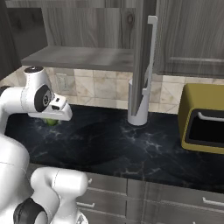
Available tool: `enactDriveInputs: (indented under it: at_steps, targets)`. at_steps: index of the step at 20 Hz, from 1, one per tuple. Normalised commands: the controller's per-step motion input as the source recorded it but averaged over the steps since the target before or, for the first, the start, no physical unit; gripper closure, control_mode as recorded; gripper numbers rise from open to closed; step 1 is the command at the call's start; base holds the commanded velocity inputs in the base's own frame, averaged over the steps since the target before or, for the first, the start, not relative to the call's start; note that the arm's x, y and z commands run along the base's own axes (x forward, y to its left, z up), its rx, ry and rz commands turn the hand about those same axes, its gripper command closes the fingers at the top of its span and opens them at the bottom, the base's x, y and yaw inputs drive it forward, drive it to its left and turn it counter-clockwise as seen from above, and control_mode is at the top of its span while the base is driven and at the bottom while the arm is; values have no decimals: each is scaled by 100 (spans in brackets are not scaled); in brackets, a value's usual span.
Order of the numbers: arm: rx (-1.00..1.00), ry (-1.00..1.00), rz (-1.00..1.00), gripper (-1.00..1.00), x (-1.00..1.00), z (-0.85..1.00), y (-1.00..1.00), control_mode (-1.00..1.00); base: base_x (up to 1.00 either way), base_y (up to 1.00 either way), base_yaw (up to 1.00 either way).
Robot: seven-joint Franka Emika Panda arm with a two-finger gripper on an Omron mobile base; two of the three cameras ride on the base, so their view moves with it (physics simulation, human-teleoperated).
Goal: Pick the avocado from the counter and place it in the cabinet. Then close the cabinet.
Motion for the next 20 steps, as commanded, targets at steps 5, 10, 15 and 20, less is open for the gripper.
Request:
enactDriveInputs:
  at_steps: [5, 10, 15, 20]
  targets:
    - [-1, -40, 0, 100, -4, 100, -12, -100, 0, 0, 0]
    - [-4, -54, 0, 100, 0, 95, -13, -100, 0, 0, 0]
    - [-4, -62, 1, 100, 0, 48, -1, -100, 0, 0, 0]
    - [0, -49, 2, 100, 24, 13, 0, -100, 0, 0, 0]
